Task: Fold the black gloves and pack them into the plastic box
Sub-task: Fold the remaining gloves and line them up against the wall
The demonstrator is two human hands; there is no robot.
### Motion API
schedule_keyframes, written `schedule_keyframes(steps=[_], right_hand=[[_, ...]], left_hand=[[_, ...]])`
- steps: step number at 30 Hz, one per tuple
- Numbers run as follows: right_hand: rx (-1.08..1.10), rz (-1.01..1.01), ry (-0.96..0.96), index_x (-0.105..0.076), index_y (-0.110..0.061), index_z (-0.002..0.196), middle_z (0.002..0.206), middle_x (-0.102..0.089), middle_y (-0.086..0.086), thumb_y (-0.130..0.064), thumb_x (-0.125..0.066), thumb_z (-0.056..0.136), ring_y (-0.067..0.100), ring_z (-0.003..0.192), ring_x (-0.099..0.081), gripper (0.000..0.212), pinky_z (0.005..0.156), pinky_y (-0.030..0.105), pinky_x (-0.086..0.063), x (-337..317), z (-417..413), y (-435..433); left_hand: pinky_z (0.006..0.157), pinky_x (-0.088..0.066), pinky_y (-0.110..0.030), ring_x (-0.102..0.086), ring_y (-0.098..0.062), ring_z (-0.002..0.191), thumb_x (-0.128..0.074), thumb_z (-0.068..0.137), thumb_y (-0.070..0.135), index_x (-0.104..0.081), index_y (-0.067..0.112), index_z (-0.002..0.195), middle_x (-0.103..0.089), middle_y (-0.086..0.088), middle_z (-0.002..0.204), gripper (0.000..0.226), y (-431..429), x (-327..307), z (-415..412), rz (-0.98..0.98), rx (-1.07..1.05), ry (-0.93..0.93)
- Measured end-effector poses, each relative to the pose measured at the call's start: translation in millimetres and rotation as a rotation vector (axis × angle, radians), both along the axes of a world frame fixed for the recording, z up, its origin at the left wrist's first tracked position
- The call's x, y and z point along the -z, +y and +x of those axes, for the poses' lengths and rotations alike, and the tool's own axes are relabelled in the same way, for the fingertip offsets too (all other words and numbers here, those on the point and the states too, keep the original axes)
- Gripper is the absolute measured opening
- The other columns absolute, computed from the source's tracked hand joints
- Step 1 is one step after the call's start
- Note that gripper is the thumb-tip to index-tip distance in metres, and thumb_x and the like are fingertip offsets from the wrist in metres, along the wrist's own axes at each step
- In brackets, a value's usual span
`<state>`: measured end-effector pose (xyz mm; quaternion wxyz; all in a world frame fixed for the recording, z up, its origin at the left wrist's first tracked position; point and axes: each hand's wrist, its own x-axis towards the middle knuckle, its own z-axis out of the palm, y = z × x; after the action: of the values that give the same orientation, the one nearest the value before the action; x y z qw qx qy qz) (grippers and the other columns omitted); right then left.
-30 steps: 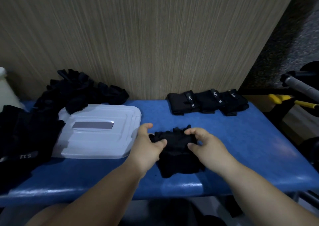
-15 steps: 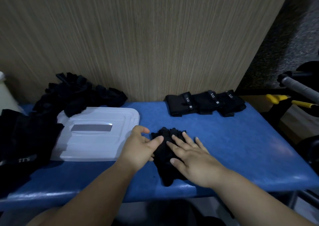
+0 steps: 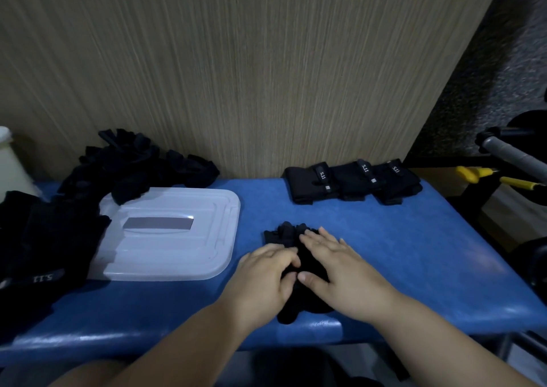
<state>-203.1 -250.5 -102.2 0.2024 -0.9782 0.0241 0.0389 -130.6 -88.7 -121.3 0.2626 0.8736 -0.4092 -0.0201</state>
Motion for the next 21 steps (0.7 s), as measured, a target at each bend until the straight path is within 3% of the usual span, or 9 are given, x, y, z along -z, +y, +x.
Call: schedule_keyframes(steps=[2,5,8,11,14,17,21], right_hand=[[-0.024,-0.045,0.083,-0.007,-0.026,0.154,0.16,0.003,-0.013,-0.05,-0.036,0.098,0.002,0.144,0.016,0.067,0.12,0.032,0.008,0.6,-2.5,2.3],[-0.03,-0.143,0.196,0.005,-0.025,0.153,0.159,0.016,-0.014,-0.055,-0.024,0.099,0.003,0.141,0.024,0.069,0.118,0.037,0.016,1.6,-5.0,3.0],[-0.016,-0.19,0.234,0.01,-0.024,0.153,0.157,0.021,-0.012,-0.059,-0.02,0.098,0.003,0.14,0.028,0.072,0.117,0.039,0.018,1.7,-4.3,3.0],[0.033,-0.175,0.216,0.009,-0.022,0.153,0.157,0.022,-0.009,-0.063,-0.022,0.096,0.005,0.141,0.026,0.077,0.118,0.038,0.016,1.8,-5.8,2.7],[0.186,-0.093,0.075,-0.003,-0.018,0.154,0.162,0.001,-0.001,-0.06,-0.029,0.096,0.014,0.148,0.004,0.076,0.121,0.033,0.0,1.1,-7.2,1.1],[0.421,-0.138,-0.106,-0.042,-0.02,0.14,0.139,-0.045,0.001,-0.058,-0.035,0.095,0.021,0.132,-0.035,0.059,0.109,0.032,-0.031,-2.9,-6.0,-1.9],[0.461,-0.053,-0.048,-0.06,-0.021,0.113,0.115,-0.053,-0.001,-0.056,-0.047,0.091,0.02,0.118,-0.043,0.044,0.098,0.029,-0.039,-2.1,-4.6,-1.4]], left_hand=[[0.117,-0.016,-0.032,-0.021,-0.002,0.142,-0.038,0.099,0.032,-0.038,0.035,0.141,-0.04,0.018,0.147,0.042,0.8,1.5,-1.6,0.138,-0.003,-0.009],[0.12,0.003,-0.031,0.004,0.001,0.145,-0.02,0.103,0.036,-0.009,0.037,0.152,-0.009,0.021,0.159,0.05,2.0,1.0,-5.4,0.301,0.031,-0.03],[0.119,0.011,-0.034,0.018,-0.001,0.143,-0.015,0.103,0.039,0.001,0.037,0.152,0.011,0.021,0.158,0.051,3.6,0.6,-4.0,0.363,0.027,-0.006],[0.118,0.014,-0.035,0.025,-0.003,0.142,-0.014,0.103,0.041,0.004,0.037,0.152,0.017,0.02,0.157,0.052,5.3,1.9,-1.7,0.392,0.018,-0.012],[0.118,0.014,-0.035,0.024,-0.003,0.142,-0.014,0.103,0.042,0.004,0.036,0.152,0.017,0.019,0.157,0.053,5.3,2.5,-2.2,0.405,0.009,-0.016],[0.119,0.014,-0.037,0.023,-0.004,0.143,-0.013,0.103,0.042,0.004,0.038,0.152,0.017,0.019,0.157,0.052,5.3,2.3,-4.3,0.399,0.003,-0.009],[0.119,0.014,-0.039,0.023,-0.002,0.142,-0.015,0.103,0.043,0.003,0.04,0.151,0.015,0.021,0.158,0.052,0.7,1.0,-9.3,0.39,-0.013,0.005]])
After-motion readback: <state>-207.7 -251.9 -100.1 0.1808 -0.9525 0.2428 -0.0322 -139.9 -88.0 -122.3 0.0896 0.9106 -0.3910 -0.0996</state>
